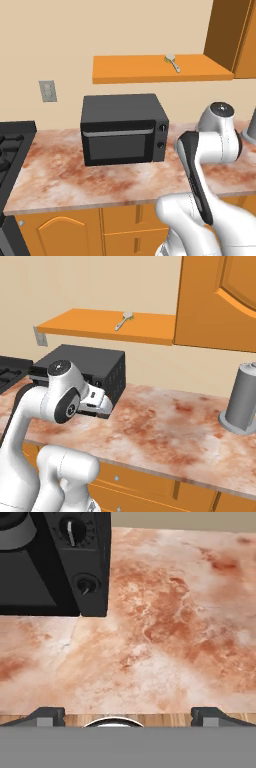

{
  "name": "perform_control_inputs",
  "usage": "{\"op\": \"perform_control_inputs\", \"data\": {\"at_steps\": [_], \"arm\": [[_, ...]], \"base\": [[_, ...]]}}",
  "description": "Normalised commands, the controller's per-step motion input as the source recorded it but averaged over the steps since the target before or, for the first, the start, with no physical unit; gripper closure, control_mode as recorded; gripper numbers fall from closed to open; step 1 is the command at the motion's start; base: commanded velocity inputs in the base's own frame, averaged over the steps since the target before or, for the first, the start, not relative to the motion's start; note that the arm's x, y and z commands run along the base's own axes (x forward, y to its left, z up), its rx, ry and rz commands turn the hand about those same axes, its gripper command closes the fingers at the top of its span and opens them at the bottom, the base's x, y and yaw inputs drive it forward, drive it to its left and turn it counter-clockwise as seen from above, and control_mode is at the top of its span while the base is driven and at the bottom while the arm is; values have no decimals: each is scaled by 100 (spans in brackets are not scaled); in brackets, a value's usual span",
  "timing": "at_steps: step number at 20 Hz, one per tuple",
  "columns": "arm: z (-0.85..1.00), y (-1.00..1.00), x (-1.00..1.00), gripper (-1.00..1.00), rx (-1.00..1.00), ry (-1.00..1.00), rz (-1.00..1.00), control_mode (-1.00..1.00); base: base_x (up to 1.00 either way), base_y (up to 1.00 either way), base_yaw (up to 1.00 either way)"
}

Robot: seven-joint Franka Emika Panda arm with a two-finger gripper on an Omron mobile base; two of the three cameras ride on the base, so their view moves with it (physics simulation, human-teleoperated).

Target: Locate and retrieve the soap dispenser and dish brush from the cabinet. Place them next to the sink.

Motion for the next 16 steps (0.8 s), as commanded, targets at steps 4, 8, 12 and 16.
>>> {"op": "perform_control_inputs", "data": {"at_steps": [4,8,12,16], "arm": [[96,17,-1,-100,-7,-23,5,-100],[92,24,0,-100,2,-28,5,-100],[100,9,-9,-100,4,-22,-1,-100],[88,14,7,-100,-2,-19,-12,-100]], "base": [[0,0,0],[0,0,0],[0,0,0],[0,0,0]]}}
